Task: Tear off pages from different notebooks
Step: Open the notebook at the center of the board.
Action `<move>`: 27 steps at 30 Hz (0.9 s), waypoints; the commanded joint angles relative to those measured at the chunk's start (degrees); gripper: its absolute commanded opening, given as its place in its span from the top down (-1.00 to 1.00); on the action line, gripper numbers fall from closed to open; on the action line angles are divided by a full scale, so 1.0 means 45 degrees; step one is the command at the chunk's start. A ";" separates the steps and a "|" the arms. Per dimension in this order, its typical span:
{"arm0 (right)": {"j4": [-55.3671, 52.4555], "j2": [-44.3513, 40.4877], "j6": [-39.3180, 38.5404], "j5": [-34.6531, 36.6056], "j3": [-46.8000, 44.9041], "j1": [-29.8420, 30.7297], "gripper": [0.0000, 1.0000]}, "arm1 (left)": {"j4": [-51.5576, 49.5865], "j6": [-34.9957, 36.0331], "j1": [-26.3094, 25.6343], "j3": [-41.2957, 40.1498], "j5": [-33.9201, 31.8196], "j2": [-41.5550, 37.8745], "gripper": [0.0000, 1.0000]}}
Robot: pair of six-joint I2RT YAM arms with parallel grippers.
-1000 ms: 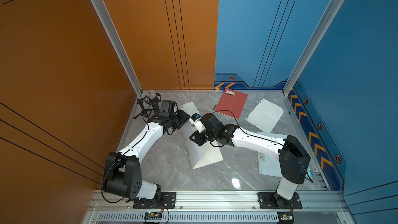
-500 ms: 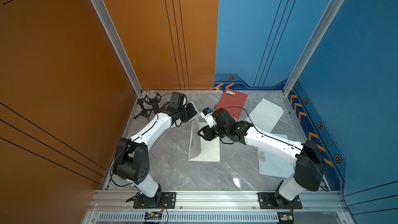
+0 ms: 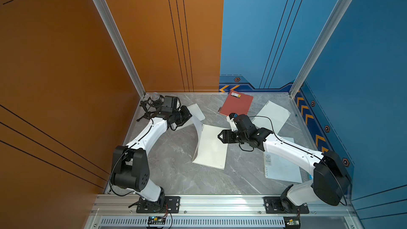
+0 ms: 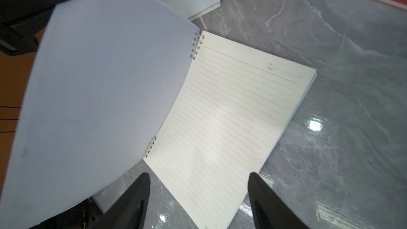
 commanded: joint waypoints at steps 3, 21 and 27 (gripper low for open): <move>0.0004 0.1316 0.1707 0.0825 -0.0428 0.0040 -0.43 | -0.0093 0.0349 0.0665 -0.0785 0.0079 -0.0588 1.00; -0.0062 0.3326 0.1627 0.0890 0.0532 0.0041 -0.16 | -0.0081 0.0527 0.1725 -0.2796 -0.0236 -0.1843 1.00; -0.0216 0.3159 0.1488 0.0893 0.0283 -0.0312 -0.16 | -0.0083 0.0526 0.1802 -0.2892 -0.0265 -0.1882 1.00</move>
